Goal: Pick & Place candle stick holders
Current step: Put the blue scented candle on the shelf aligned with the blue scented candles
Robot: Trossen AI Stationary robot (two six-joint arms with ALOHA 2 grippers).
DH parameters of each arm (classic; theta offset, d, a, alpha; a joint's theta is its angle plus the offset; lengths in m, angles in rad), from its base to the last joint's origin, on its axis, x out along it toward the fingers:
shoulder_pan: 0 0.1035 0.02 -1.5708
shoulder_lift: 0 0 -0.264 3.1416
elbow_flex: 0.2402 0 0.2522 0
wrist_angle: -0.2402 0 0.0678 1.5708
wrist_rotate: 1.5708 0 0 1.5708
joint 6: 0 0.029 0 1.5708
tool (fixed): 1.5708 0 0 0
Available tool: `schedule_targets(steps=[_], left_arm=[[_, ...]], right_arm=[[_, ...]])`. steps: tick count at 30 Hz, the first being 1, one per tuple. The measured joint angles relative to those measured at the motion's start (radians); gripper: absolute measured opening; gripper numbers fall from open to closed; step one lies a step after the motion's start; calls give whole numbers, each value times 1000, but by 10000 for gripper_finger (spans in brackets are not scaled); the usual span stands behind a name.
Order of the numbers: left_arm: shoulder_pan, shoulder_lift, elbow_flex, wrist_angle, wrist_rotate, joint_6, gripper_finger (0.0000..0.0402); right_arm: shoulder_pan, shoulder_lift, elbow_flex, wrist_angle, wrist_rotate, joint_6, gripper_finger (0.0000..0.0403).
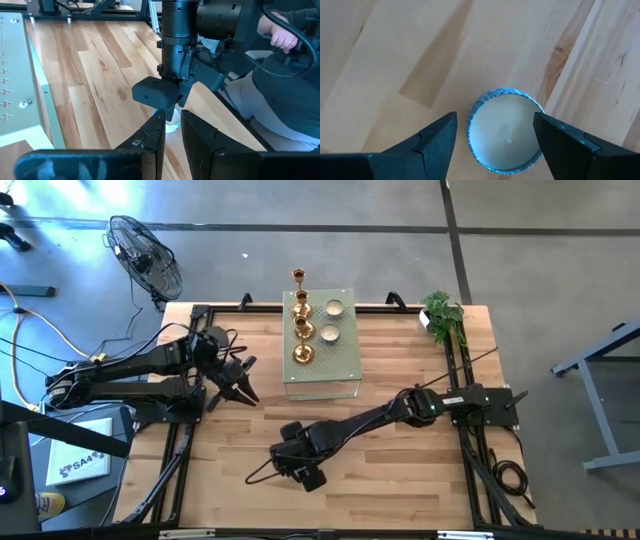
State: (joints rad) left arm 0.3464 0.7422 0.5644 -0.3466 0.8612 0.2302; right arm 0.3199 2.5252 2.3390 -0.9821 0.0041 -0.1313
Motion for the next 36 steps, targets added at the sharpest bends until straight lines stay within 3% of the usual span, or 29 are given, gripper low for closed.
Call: schedule_targets(steps=[18, 25, 30, 36], left_arm=[[0, 0, 0, 0, -7, -29, 60], [0, 0, 0, 0, -7, -30, 60], [0, 0, 0, 0, -8, -30, 60], [0, 0, 0, -6, -9, -30, 60]], right_arm=[[2, 0, 1, 57, -20, 43, 259], [4, 0, 1, 88, -155, 14, 271], [4, -4, 1, 80, -105, 27, 271], [20, -44, 6, 240, -150, 6, 272]])
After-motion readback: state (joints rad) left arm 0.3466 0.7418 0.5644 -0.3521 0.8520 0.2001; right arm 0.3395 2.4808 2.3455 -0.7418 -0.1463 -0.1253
